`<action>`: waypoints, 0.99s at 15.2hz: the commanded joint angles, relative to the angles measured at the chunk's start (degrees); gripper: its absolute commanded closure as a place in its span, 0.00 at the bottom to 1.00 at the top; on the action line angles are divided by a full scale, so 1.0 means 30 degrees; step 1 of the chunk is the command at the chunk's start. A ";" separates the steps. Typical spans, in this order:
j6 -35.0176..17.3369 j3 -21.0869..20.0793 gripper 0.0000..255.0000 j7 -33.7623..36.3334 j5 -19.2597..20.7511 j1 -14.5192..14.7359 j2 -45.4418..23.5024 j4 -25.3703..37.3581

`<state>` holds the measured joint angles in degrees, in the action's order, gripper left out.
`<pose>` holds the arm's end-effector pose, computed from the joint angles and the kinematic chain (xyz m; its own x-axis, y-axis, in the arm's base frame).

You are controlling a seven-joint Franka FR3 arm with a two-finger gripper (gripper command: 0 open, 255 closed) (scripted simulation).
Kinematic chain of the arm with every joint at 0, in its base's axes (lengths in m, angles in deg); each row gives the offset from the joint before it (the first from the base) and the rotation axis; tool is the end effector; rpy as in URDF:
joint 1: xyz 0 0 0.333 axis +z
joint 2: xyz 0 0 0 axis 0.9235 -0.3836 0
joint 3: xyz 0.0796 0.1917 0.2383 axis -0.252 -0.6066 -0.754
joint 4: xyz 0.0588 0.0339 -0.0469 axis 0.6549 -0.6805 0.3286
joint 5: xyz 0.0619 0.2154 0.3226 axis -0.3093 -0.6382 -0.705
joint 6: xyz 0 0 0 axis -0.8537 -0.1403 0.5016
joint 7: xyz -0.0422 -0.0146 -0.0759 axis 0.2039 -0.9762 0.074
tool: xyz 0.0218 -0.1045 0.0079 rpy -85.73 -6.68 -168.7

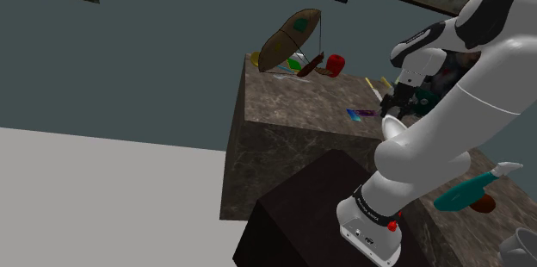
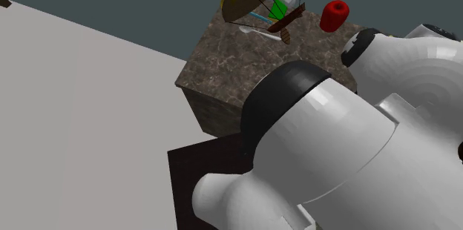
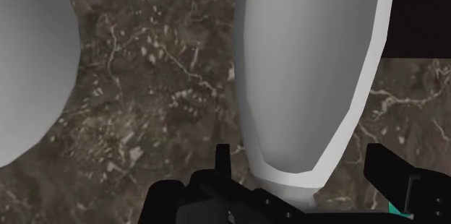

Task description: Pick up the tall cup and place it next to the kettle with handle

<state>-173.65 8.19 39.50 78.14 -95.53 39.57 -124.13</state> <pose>0.1925 -0.4527 0.3370 0.7748 -0.5641 -0.2855 -0.5987 -0.7997 -0.0447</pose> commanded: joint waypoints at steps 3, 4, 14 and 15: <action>0.0000 0.0000 0.00 0.0000 0.0000 0.0000 0.0000 0.0001; 0.0000 0.0000 0.00 0.0000 0.0000 0.0000 0.0000 0.0001; 0.2490 -0.0133 0.00 0.0190 0.0170 0.0154 0.0546 0.2030; 0.2490 -0.0133 0.00 0.0190 0.0170 0.0154 0.0546 0.2030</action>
<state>-166.20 7.80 40.06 78.66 -95.07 41.21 -118.05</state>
